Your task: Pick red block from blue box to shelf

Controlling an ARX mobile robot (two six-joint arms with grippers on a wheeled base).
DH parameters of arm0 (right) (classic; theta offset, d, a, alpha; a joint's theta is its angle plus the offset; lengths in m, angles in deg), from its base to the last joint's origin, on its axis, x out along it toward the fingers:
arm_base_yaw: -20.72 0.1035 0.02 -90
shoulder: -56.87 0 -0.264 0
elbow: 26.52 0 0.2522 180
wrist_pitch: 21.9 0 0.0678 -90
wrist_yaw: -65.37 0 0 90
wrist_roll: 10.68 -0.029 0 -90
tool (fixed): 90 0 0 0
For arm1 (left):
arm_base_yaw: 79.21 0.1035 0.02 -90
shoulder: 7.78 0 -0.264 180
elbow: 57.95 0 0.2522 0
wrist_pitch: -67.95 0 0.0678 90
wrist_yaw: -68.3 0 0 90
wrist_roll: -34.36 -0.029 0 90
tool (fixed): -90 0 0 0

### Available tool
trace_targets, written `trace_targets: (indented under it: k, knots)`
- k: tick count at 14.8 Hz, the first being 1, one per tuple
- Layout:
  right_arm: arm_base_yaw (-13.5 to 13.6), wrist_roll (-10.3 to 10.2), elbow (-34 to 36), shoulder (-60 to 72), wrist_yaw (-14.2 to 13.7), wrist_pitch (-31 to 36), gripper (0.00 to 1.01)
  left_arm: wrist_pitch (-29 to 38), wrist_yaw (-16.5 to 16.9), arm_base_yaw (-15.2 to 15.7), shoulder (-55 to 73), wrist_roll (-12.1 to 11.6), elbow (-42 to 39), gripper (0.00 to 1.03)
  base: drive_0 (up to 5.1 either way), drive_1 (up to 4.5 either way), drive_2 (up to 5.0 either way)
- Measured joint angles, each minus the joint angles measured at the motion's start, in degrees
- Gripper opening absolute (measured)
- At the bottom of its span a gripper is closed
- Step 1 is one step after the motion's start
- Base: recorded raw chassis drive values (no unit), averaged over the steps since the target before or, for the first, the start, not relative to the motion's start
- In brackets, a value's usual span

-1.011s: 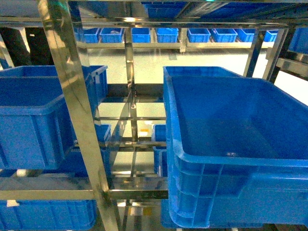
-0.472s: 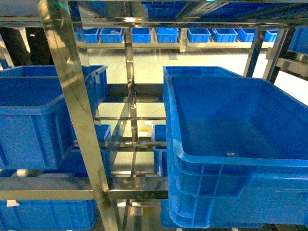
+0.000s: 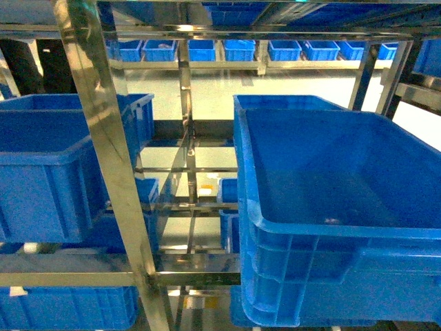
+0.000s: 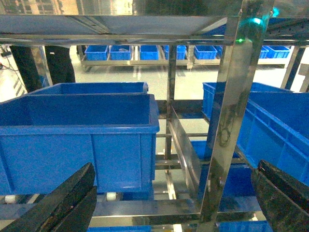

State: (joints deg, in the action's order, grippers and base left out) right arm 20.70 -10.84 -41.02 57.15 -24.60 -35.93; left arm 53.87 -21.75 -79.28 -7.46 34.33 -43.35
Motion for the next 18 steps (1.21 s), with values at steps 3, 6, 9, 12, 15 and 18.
trace_targets:
  k: [3, 6, 9, 12, 15, 18]
  knots:
    - [0.0, 0.0, 0.0, 0.0, 0.0, 0.0, 0.28, 0.0, 0.0, 0.0, 0.0, 0.0, 0.0, 0.98, 0.0, 0.00, 0.0]
    - [0.0, 0.0, 0.0, 0.0, 0.0, 0.0, 0.28, 0.0, 0.0, 0.0, 0.0, 0.0, 0.0, 0.98, 0.0, 0.00, 0.0]
    - [0.0, 0.0, 0.0, 0.0, 0.0, 0.0, 0.28, 0.0, 0.0, 0.0, 0.0, 0.0, 0.0, 0.98, 0.0, 0.00, 0.0]
    - [4.3, 2.5, -2.6, 10.0, -6.7, -1.8, 0.28, 0.0, 0.0, 0.0, 0.0, 0.0, 0.0, 0.98, 0.0, 0.00, 0.0]
    - [2.5, 2.8, -8.0, 39.4, -0.9, 21.2, 0.28, 0.1, 0.0, 0.0, 0.0, 0.0, 0.0, 0.98, 0.0, 0.00, 0.0]
    - [3.3, 3.7, -18.6, 72.1, 0.2, 41.9, 0.28, 0.1, 0.0, 0.0, 0.0, 0.0, 0.0, 0.98, 0.0, 0.00, 0.0]
